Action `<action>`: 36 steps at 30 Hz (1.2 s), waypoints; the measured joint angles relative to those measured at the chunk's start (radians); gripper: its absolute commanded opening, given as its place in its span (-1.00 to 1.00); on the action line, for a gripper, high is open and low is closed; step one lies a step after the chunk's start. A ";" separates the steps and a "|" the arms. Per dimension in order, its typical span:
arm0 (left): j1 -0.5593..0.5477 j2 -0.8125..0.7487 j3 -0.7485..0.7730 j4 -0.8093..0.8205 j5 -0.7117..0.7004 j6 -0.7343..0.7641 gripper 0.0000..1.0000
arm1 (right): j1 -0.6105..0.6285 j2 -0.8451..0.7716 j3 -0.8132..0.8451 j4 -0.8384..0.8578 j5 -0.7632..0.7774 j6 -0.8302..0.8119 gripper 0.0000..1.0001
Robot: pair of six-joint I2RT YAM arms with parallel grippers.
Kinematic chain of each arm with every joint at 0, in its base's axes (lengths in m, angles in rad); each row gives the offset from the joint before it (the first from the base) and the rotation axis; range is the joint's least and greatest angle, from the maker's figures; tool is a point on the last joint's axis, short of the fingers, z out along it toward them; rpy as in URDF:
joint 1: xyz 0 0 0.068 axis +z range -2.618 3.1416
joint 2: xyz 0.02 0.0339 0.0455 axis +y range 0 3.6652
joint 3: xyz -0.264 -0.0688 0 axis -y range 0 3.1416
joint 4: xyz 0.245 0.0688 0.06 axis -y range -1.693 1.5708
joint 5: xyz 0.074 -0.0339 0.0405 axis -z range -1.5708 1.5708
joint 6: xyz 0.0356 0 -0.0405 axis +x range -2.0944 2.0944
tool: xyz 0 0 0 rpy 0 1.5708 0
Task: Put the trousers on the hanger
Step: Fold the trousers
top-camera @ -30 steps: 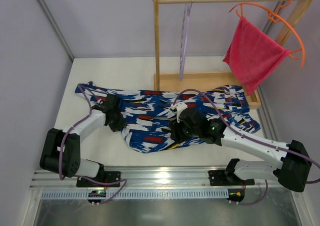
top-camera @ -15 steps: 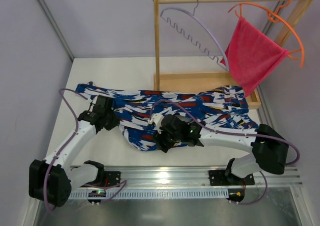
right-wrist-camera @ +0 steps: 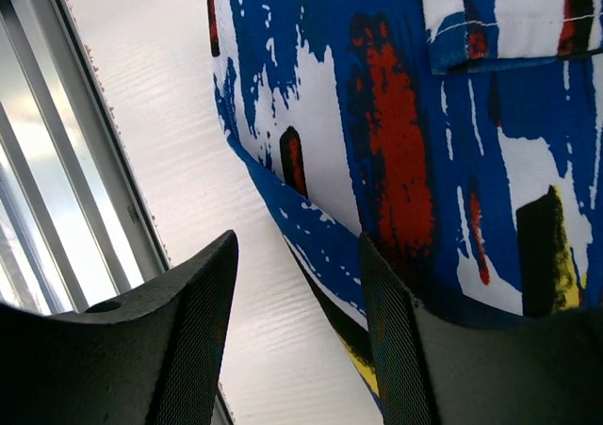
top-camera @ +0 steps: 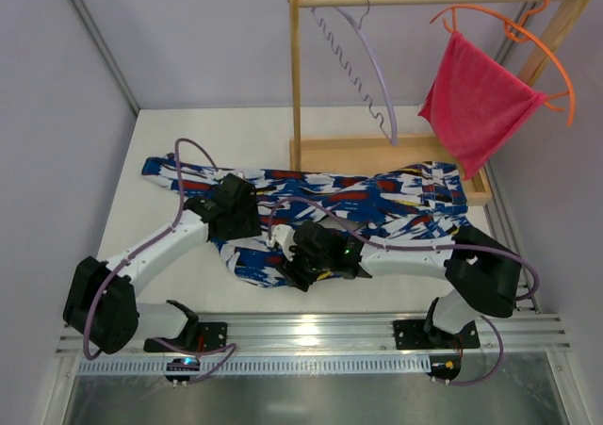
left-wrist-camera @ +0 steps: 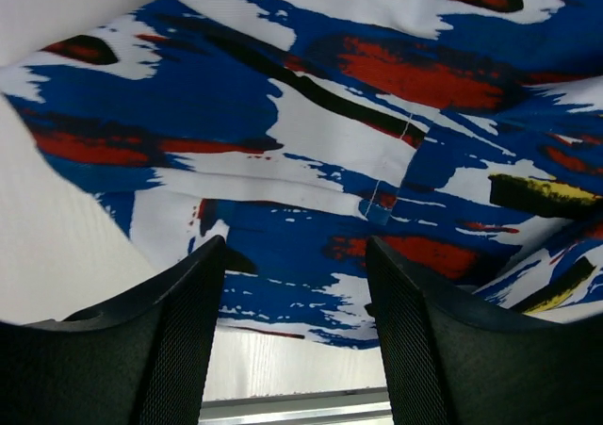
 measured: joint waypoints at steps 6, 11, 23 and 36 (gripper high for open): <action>-0.026 0.131 0.002 0.015 -0.008 0.006 0.10 | 0.004 0.066 -0.009 0.032 -0.028 -0.027 0.04; -0.026 0.137 -0.044 -0.014 -0.062 -0.016 0.09 | 0.007 0.066 -0.064 0.095 -0.034 -0.026 -0.01; -0.026 0.160 -0.117 -0.008 -0.064 -0.071 -0.04 | 0.023 0.067 -0.097 0.175 -0.034 -0.024 -0.11; -0.024 0.148 -0.122 0.001 -0.057 -0.183 -0.99 | 0.061 0.015 -0.116 0.191 0.050 -0.049 0.17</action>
